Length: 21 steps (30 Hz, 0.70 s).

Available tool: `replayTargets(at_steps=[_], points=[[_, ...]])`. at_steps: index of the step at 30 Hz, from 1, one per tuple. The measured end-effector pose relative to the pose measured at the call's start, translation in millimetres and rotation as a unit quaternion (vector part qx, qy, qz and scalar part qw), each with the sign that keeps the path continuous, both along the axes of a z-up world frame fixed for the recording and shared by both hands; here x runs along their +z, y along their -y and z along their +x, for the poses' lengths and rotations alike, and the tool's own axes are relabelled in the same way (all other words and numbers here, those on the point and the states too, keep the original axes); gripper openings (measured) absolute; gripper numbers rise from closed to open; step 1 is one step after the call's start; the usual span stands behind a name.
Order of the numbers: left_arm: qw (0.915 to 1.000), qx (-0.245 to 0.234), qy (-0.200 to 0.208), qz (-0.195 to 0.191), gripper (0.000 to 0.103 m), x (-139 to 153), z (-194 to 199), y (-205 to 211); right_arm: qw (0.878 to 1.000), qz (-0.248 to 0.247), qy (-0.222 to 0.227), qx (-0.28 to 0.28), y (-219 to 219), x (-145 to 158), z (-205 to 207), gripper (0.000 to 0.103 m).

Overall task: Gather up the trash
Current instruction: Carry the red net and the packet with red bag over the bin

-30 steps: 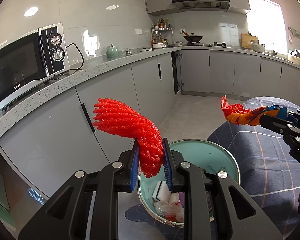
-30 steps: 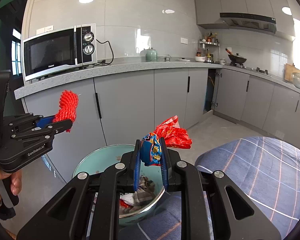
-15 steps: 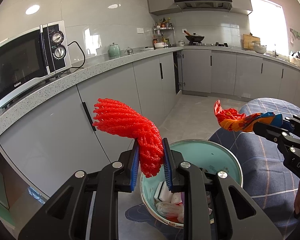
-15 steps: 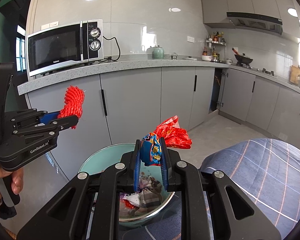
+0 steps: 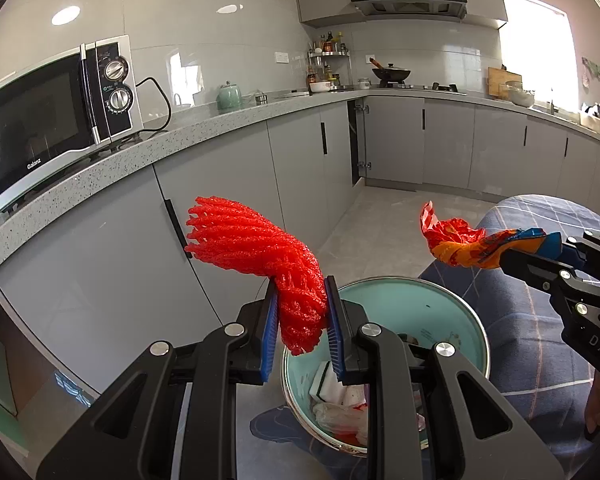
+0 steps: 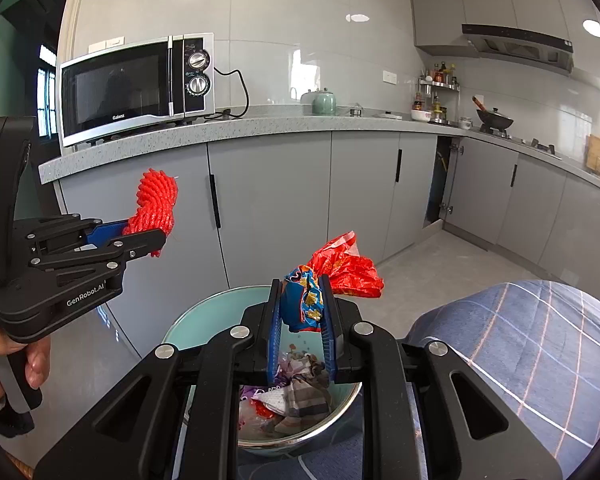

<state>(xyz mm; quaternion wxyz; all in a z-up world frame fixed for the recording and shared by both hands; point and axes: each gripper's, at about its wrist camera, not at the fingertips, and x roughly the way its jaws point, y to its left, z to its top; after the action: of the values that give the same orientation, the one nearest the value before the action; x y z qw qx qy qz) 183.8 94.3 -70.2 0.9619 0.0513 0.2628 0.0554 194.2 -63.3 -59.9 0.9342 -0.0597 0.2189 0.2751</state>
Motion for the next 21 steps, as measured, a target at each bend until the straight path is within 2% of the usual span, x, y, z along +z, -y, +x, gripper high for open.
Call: replayTargets(at_steps=[21], points=[[1.0,0.001,-0.002,0.002,0.022,-2.1,0.6,3.4,1.0,-0.008,-0.003,0.011,-11.2,-8.2,4.0,0.018]])
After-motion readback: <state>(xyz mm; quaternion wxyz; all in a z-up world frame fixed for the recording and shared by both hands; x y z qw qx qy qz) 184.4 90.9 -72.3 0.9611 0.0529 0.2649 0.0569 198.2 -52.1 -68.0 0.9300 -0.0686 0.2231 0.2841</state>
